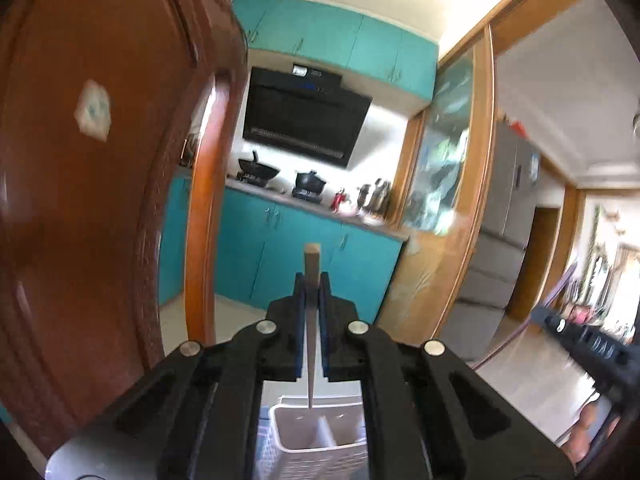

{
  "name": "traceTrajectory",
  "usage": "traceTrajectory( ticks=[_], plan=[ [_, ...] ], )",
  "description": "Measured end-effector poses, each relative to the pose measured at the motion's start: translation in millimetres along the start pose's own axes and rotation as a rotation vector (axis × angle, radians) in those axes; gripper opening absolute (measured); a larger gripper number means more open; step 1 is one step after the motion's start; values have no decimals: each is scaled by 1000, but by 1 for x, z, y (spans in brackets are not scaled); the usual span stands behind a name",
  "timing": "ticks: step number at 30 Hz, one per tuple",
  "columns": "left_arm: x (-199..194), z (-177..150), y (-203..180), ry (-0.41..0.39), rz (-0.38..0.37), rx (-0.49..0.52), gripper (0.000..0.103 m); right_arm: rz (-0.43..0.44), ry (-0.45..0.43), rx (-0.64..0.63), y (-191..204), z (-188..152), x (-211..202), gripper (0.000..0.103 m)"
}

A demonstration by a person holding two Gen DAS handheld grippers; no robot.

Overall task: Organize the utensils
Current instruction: 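Lift both chopsticks over the white holder and open both tools to drop them in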

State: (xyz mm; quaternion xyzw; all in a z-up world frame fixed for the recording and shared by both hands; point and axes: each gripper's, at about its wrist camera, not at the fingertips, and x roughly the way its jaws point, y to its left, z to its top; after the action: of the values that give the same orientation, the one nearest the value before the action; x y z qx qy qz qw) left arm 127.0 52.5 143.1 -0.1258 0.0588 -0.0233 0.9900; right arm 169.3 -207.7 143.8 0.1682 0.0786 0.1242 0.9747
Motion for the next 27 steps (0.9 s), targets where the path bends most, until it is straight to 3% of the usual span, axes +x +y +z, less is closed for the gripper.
traceTrajectory(
  ticks=[5,9,14,15,17,18,19,21,23,24,26,27],
  plan=[
    [30,-38,2,131,21,1,7,-43,121,-46,-4,-46,49,7],
    [40,-58,17,180,28,-7,7,-48,187,-62,-7,-76,67,7],
    [39,-63,34,215,29,-19,7,-58,223,-76,-6,-90,71,7],
    [41,-69,35,220,29,-18,7,-59,231,-68,-7,-91,69,8],
    [34,-70,37,232,27,-10,7,-65,238,-54,-11,-90,65,23],
    [33,-67,36,234,24,-1,7,-73,245,-54,-13,-90,59,37],
    [27,-67,36,228,19,7,11,-75,246,-54,-14,-90,53,42],
    [13,-66,42,203,1,3,18,-65,236,-63,-19,-90,29,42],
    [-7,-68,51,157,-4,-27,34,-70,202,-53,-26,-94,5,42],
    [-14,-70,56,147,-3,-44,36,-72,189,-29,-31,-100,-8,42],
    [-25,-83,68,168,17,-69,36,-43,259,14,-40,-118,-14,42],
    [-26,-93,73,204,39,-73,36,-31,339,28,-44,-129,-9,42]
  ],
)
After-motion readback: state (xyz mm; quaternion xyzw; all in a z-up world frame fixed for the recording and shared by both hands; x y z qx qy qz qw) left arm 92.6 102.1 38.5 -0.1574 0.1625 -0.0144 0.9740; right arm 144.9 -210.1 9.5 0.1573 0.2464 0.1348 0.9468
